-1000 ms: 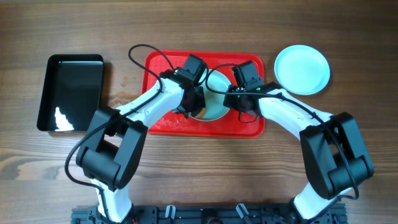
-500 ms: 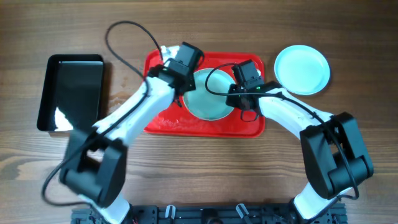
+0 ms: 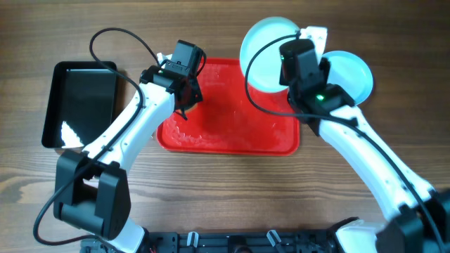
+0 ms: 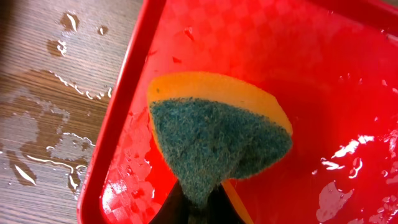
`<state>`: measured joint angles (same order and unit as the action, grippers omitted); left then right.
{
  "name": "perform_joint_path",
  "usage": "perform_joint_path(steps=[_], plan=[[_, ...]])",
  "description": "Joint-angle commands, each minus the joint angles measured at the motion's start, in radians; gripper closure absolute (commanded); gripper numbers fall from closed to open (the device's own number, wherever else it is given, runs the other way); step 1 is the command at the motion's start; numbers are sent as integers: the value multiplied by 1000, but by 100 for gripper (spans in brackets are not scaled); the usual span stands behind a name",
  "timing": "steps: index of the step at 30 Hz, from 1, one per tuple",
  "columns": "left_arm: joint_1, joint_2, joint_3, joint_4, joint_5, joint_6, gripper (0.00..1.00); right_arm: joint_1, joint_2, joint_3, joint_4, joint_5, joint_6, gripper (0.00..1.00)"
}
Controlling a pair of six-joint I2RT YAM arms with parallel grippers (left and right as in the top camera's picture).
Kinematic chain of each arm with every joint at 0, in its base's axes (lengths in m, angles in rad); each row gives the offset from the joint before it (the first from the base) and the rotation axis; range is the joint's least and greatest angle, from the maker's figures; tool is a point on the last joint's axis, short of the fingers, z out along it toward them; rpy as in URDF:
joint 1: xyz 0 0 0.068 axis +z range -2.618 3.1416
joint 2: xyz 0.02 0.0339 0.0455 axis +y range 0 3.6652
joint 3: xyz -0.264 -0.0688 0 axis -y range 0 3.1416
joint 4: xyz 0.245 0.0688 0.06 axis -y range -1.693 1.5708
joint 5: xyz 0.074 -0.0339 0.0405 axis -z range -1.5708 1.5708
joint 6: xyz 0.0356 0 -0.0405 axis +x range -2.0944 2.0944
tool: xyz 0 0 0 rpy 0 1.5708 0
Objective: Clean dirty plates on tray and stack at the side
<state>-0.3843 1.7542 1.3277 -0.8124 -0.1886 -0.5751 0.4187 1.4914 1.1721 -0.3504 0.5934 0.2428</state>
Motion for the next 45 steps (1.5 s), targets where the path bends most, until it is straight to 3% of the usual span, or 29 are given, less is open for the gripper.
perform_joint_path(steps=[1,4,11,16,19,21,24,27,32,35,39,45], plan=[[1,14,-8,-2,17,-10,96,51,-70,29,46,150,-181,96],[1,14,-8,-9,17,-10,96,104,-72,28,99,266,-352,95],[1,14,-8,-8,17,-10,96,194,-72,28,215,489,-509,96],[1,14,-8,-9,17,-10,96,220,-72,24,233,518,-515,96],[1,14,-8,-9,18,-10,96,219,-71,10,187,504,-397,96],[1,14,-8,-9,24,-10,96,209,-70,10,57,414,-243,96],[1,14,-8,-9,24,-9,96,138,-70,10,-106,68,-17,96],[1,14,-8,-9,24,-9,96,-19,-70,10,-169,-407,50,96],[1,14,-8,-8,24,-9,96,-246,-63,6,-202,-803,45,96],[1,14,-8,-8,24,-9,96,-354,-53,-18,-212,-924,45,95],[0,14,-8,-8,24,-9,96,-460,-19,-82,-142,-930,55,96],[0,14,-8,-11,24,-9,96,-670,130,-103,7,-927,347,96]])
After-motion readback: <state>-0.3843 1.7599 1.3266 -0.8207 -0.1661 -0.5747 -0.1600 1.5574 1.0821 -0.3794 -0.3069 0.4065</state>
